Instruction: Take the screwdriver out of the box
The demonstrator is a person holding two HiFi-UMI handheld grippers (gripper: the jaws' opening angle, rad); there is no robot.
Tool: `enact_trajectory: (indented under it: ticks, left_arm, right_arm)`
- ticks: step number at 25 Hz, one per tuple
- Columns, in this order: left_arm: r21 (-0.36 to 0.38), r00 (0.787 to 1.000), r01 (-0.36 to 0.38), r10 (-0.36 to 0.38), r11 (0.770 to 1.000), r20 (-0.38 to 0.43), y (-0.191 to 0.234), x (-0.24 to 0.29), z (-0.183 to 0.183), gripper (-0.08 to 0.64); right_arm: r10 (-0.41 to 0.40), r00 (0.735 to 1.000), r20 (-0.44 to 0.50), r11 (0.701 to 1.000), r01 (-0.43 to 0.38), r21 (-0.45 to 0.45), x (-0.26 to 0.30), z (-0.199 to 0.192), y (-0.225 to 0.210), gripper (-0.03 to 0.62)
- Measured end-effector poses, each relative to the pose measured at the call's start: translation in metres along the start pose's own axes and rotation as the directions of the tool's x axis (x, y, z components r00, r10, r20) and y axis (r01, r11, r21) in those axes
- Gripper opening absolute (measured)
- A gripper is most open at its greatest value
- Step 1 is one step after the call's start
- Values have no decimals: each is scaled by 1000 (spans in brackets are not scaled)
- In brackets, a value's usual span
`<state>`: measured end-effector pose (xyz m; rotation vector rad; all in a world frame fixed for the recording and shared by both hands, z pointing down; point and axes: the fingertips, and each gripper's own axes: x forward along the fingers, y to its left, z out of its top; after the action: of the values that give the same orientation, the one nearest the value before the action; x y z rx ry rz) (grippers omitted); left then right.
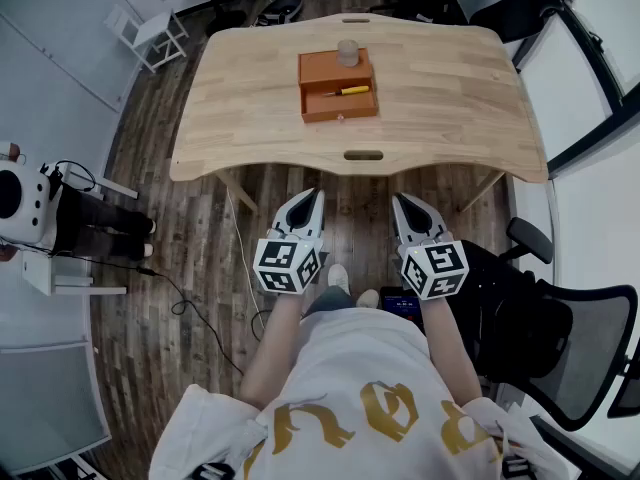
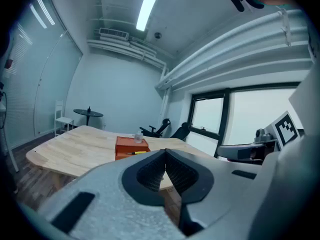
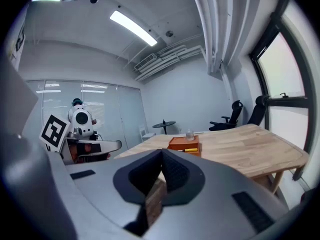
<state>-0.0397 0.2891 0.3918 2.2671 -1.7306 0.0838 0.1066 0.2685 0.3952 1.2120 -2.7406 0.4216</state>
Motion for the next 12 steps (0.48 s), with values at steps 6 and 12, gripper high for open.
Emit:
enact_trajectory:
  ticks: [6, 12]
  left_arm:
    - [-14, 1000, -1, 1, 1000, -11, -1, -3, -5, 9]
    - [-3, 1000, 7, -7, 1000, -6, -7, -5, -3, 9]
  right_arm:
    - [14, 1000, -6, 1000, -15, -7, -4, -2, 7, 11]
    - [51, 999, -3, 998, -51, 22, -7, -4, 12, 11]
